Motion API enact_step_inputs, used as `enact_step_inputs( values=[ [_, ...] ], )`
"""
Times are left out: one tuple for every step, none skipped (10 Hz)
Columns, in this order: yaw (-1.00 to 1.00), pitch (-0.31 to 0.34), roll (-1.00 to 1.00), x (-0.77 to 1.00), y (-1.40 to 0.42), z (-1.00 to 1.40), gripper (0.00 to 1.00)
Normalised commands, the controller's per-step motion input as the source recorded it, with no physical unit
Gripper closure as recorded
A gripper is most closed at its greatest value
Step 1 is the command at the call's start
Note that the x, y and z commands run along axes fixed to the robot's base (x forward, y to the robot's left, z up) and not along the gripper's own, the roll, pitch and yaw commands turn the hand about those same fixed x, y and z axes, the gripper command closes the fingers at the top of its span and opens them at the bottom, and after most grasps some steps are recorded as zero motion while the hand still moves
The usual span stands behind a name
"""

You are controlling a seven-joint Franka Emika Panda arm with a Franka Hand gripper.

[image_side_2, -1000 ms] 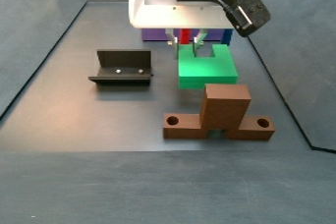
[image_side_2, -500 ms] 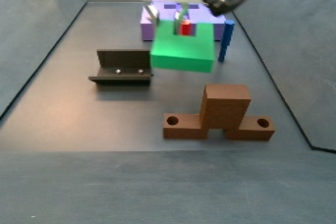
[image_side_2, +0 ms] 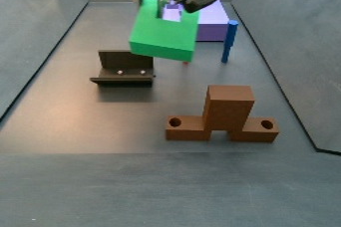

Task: Pick up the green object. Move up. Place the green object on the fixture. Regrasp the green object. Move to above the board. Insert the green object.
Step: Place the green object on the fixture.

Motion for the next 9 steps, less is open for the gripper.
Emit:
enact_step_inputs(
  values=[
    [-0.12, -0.111, -0.98, 0.79, 0.02, 0.17, 1.00],
    [-0.01, -0.011, -0.93, 0.81, 0.00, 0.03, 1.00],
    [0.00, 0.000, -1.00, 0.79, 0.00, 0.01, 1.00],
    [0.00, 0.089, -1.00, 0.79, 0.00, 0.02, 1.00],
    [0.00, 0.180, -1.00, 0.79, 0.00, 0.00, 1.00],
    [0.00, 0.260, -1.00, 0.76, 0.00, 0.00, 1.00],
    [-0.02, 0.363, -0.89, 0.74, 0.00, 0.00, 1.00],
    [-0.13, 0.371, -0.29, 0.65, 0.00, -0.08, 1.00],
    [-0.09, 0.409, -0.12, 0.63, 0.00, -0.04, 1.00]
  ],
)
